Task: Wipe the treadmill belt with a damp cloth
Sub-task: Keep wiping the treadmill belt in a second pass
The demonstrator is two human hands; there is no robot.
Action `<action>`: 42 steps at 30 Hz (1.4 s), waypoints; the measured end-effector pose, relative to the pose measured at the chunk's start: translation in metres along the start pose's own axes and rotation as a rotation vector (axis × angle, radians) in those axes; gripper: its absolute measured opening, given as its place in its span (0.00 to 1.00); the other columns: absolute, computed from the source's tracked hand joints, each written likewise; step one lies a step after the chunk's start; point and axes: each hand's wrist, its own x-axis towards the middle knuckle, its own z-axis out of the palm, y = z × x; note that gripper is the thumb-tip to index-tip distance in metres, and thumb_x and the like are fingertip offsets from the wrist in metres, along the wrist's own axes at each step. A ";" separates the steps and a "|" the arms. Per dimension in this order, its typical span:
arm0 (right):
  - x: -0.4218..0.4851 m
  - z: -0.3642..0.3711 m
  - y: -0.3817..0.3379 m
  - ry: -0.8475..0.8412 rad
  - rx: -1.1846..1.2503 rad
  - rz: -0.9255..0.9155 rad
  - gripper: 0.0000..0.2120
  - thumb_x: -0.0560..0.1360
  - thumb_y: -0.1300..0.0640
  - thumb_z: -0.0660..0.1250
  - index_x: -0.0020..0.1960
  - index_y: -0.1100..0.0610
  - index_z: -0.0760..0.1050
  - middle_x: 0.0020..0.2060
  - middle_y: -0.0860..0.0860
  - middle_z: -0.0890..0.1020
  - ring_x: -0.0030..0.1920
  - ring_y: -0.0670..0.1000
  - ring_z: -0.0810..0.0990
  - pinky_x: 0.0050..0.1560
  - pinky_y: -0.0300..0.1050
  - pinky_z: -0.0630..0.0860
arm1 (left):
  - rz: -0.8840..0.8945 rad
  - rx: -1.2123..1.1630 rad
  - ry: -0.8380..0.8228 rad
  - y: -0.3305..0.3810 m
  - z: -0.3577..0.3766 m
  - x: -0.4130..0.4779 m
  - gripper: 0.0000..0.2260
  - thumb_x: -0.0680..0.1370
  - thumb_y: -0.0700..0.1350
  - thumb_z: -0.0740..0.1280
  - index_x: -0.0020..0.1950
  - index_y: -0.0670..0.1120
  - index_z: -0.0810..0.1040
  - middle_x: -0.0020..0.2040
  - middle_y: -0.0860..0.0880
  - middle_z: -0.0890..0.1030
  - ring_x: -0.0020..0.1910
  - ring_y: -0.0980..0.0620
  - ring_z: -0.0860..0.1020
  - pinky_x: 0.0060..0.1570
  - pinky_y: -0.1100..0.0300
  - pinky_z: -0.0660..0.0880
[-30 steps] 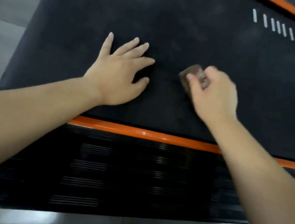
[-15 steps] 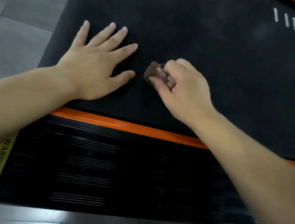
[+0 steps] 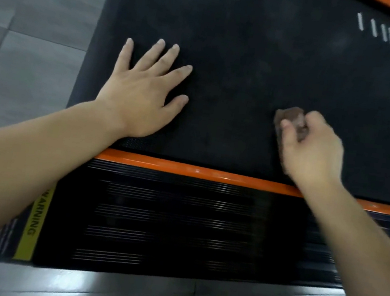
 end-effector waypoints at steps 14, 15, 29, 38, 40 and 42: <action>0.019 0.030 -0.106 -0.036 0.031 -0.339 0.12 0.80 0.47 0.62 0.44 0.51 0.64 0.40 0.49 0.70 0.39 0.51 0.69 0.38 0.44 0.60 | -0.086 -0.178 -0.044 -0.053 -0.016 -0.029 0.33 0.80 0.68 0.55 0.82 0.57 0.54 0.84 0.51 0.44 0.82 0.52 0.39 0.78 0.34 0.45; 0.034 0.033 -0.117 -0.005 0.042 -0.257 0.11 0.80 0.46 0.62 0.45 0.52 0.64 0.42 0.50 0.72 0.41 0.52 0.72 0.39 0.44 0.61 | -0.109 -0.224 -0.040 -0.054 -0.016 -0.030 0.33 0.80 0.66 0.57 0.82 0.57 0.55 0.84 0.51 0.42 0.82 0.52 0.39 0.78 0.35 0.45; -0.002 0.048 -0.163 -0.115 -0.025 -0.797 0.12 0.78 0.43 0.61 0.42 0.50 0.66 0.37 0.47 0.70 0.37 0.51 0.73 0.40 0.47 0.65 | -0.375 -0.600 -0.055 -0.059 -0.021 -0.027 0.32 0.85 0.57 0.59 0.84 0.55 0.46 0.83 0.50 0.38 0.82 0.40 0.42 0.78 0.47 0.47; 0.056 0.077 -0.220 -0.030 0.124 -0.574 0.13 0.78 0.43 0.64 0.43 0.51 0.67 0.41 0.48 0.72 0.40 0.49 0.72 0.40 0.46 0.65 | -0.698 -1.279 0.069 -0.074 -0.022 -0.024 0.14 0.86 0.49 0.59 0.72 0.55 0.67 0.55 0.55 0.78 0.53 0.56 0.79 0.48 0.63 0.80; 0.059 0.083 -0.232 -0.016 0.151 -0.520 0.12 0.77 0.43 0.64 0.45 0.51 0.69 0.42 0.48 0.72 0.42 0.48 0.72 0.41 0.44 0.65 | -0.716 -1.239 0.103 -0.075 -0.019 -0.021 0.14 0.86 0.49 0.59 0.72 0.54 0.68 0.52 0.56 0.78 0.51 0.57 0.79 0.43 0.65 0.78; 0.036 0.079 -0.215 -0.127 0.199 -0.679 0.13 0.76 0.43 0.66 0.46 0.53 0.73 0.42 0.48 0.72 0.41 0.48 0.71 0.40 0.45 0.67 | -0.701 -1.192 0.101 -0.074 -0.017 -0.018 0.16 0.86 0.51 0.58 0.74 0.55 0.66 0.54 0.55 0.77 0.52 0.57 0.78 0.47 0.63 0.77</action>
